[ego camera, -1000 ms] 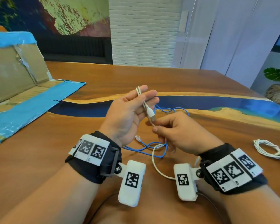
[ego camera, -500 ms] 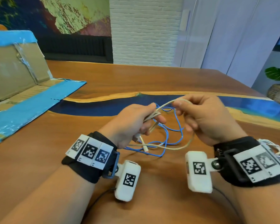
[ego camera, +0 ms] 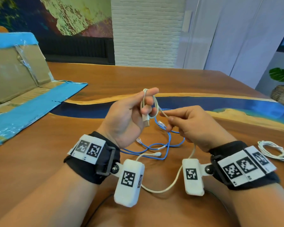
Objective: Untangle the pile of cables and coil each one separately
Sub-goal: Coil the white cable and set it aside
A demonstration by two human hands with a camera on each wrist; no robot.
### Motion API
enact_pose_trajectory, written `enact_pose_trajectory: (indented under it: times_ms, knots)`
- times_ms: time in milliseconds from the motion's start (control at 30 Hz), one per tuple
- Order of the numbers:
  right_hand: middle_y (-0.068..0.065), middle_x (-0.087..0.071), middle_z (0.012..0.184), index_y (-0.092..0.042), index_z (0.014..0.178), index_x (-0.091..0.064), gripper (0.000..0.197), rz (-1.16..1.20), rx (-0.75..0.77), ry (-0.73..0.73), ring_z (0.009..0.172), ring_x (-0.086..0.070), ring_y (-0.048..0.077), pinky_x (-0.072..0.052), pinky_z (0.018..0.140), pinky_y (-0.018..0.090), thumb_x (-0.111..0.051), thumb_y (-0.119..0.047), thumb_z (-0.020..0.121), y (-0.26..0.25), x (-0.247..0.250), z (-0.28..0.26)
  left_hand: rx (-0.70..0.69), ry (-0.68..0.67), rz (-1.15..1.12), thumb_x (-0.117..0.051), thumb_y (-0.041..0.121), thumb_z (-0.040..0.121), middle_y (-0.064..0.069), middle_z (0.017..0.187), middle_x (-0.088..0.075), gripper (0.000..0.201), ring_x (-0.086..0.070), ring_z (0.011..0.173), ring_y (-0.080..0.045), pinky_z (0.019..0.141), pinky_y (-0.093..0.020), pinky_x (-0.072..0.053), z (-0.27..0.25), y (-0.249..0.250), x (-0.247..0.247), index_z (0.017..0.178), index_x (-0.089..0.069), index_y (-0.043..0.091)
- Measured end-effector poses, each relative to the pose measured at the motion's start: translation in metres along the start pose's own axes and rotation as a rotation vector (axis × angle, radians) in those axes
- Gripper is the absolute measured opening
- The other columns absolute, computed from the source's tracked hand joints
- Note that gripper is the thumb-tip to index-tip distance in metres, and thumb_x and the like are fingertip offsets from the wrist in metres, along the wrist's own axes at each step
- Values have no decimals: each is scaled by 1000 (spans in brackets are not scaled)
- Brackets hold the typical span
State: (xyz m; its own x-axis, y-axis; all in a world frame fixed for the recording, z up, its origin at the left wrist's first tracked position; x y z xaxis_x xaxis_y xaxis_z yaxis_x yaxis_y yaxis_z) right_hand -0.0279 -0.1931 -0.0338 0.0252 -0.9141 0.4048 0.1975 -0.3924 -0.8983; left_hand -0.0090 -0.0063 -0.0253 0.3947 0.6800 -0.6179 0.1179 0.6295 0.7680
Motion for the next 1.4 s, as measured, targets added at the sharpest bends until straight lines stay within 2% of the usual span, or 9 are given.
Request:
enact_pose_trajectory:
  times_ms: [233, 333, 433, 533, 633, 800, 1000, 1200, 1400]
  knots:
    - [5, -76, 74, -15, 101, -79, 18, -186, 32, -270, 53, -57, -3, -38, 48, 6, -61, -13, 101, -7, -23, -9, -117, 183, 113, -48, 8, 105, -9, 108, -78, 30, -75, 94, -19, 84, -28, -60, 4, -3, 6, 134, -53, 3]
    - [-1, -73, 65, -14, 69, -78, 30, -213, 88, -230, 70, -65, -2, -44, 64, 13, -68, -21, 97, -10, -25, -9, -47, 153, 477, -51, 6, 104, -5, 96, -78, 32, -71, 81, -16, 75, -27, -56, 3, -10, 6, 136, -56, 3]
    - [2, -80, 85, -21, 61, -76, 36, -119, 95, -168, 113, -66, -2, -49, 79, 16, -69, -16, 96, -8, -17, -6, 5, 84, 691, -45, 8, 107, -2, 81, -75, 29, -64, 69, -12, 71, -25, -52, 0, -9, 3, 132, -59, 6]
    - [-4, -77, 78, -2, 78, -78, 22, 9, 97, -141, 69, -65, -13, -41, 56, 7, -66, -6, 96, -15, -24, -10, -18, 114, 783, -44, 10, 107, -3, 81, -75, 24, -67, 72, -11, 77, -28, -52, 0, 2, 6, 121, -64, 12]
    - [5, -71, 66, -1, 81, -74, 13, 228, 80, 32, 38, -49, 2, -35, 36, 19, -69, -6, 92, -15, -20, -7, -36, 109, 936, -47, 8, 106, -1, 82, -73, 24, -65, 69, -15, 77, -37, -53, -1, 2, 10, 121, -66, 7]
    - [13, -71, 77, -4, 97, -71, 15, 567, 39, 159, 37, -31, 8, -28, 34, 16, -58, 3, 96, -10, 6, 1, 119, -30, 860, -44, 18, 106, -7, 56, -49, 35, -37, 50, -18, 58, -34, -32, -5, -3, 7, 105, -73, -1]
    - [11, -73, 77, -10, 93, -74, 15, 454, 14, 270, 33, -25, 9, -22, 35, 13, -62, -3, 97, 5, 13, 7, 124, -111, 286, -38, 26, 104, 5, 48, -26, 36, -14, 46, -13, 60, -29, -39, -7, 11, 3, 87, -63, 7]
    - [9, -75, 76, -9, 90, -80, 14, 38, 43, 53, 36, -44, 1, -33, 39, 9, -67, -11, 96, -3, -15, -2, -64, -13, -52, -48, 22, 99, 2, 73, -59, 41, -55, 61, -9, 80, -26, -52, -4, 10, -2, 128, -60, -4]
    - [6, -72, 69, -10, 92, -79, 12, 4, 3, -232, 40, -38, 16, -33, 39, 24, -68, -13, 96, -9, -28, -11, -158, 201, 477, -51, 14, 106, -9, 98, -78, 20, -75, 86, -20, 70, -27, -59, 1, -1, 5, 120, -65, 9]
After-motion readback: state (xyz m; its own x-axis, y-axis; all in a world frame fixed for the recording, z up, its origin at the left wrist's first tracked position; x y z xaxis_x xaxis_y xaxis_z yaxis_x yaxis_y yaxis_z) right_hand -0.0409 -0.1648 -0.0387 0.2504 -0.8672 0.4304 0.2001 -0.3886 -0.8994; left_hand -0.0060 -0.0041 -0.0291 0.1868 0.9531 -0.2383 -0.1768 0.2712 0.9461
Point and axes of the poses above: each hand's wrist, its own z-axis towards the middle knuckle, its own x-axis out of the back of the hand, y = z × x, the point moved 1 cm from there along z, towards the middle knuckle
